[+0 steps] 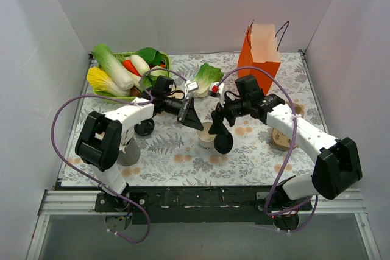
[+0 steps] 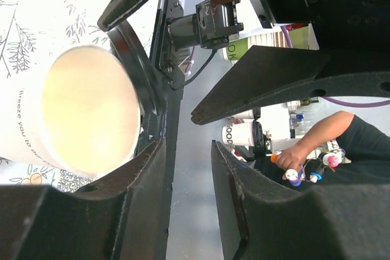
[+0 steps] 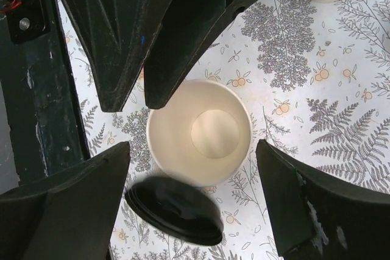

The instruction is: Pack the takeout coffee

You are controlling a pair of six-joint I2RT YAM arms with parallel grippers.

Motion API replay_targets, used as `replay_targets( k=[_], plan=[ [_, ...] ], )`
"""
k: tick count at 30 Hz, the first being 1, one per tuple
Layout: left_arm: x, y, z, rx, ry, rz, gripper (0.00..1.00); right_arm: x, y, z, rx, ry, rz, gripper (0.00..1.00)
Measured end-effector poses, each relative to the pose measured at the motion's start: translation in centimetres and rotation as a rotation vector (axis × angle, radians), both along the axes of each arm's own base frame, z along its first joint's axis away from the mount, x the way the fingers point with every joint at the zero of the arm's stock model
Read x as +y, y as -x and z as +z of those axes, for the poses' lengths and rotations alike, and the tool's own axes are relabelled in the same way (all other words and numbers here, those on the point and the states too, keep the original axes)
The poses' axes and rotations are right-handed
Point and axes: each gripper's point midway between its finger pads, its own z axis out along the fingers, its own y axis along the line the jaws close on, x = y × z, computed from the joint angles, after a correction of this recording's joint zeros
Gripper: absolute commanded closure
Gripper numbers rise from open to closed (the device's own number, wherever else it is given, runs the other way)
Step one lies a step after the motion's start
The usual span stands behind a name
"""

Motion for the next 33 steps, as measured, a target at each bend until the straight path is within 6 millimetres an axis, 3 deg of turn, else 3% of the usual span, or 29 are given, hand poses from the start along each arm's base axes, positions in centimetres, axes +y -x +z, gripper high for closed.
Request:
replay_targets(
  k=[4, 9, 12, 13, 15, 19, 24, 28, 33],
  plan=[
    [0.2, -0.2, -0.1, -0.015, -0.01, 0.017, 0.62, 0.3, 0.1, -0.3, 0.007, 0.005, 0.003, 0.09],
    [1.4, -1.2, -1.0, -0.061, -0.065, 0.07, 0.47, -0.1, -0.6, 0.6, -0.078, 0.025, 0.01, 0.09],
    [2.1, -1.9, -1.4, -0.12, -0.126, 0.099, 0.39, -1.6, 0.0, 1.0, -0.168, 0.065, 0.046, 0.1],
    [2.3, -2.2, -1.3, -0.147, -0.144, 0.107, 0.26, -2.2, 0.4, 1.1, -0.212, 0.078, 0.068, 0.11],
    [2.6, -2.6, -1.2, -0.2, -0.175, 0.118, 0.23, -3.9, 2.3, 0.7, -0.274, 0.107, 0.129, 0.11],
    [3.3, -3.0, -0.9, -0.276, -0.233, 0.148, 0.23, -6.5, 6.7, -2.0, -0.328, 0.186, 0.293, 0.12],
    [4.0, -3.7, -0.8, -0.342, -0.294, 0.184, 0.23, -7.8, 10.3, -7.3, -0.332, 0.307, 0.471, 0.16],
    [4.6, -3.9, -0.6, -0.382, -0.322, 0.201, 0.23, -8.6, 10.7, -9.8, -0.343, 0.383, 0.525, 0.2],
    [5.1, -3.8, 0.1, -0.426, -0.338, 0.215, 0.23, -8.4, 10.3, -11.3, -0.4, 0.426, 0.588, 0.32]
  ],
)
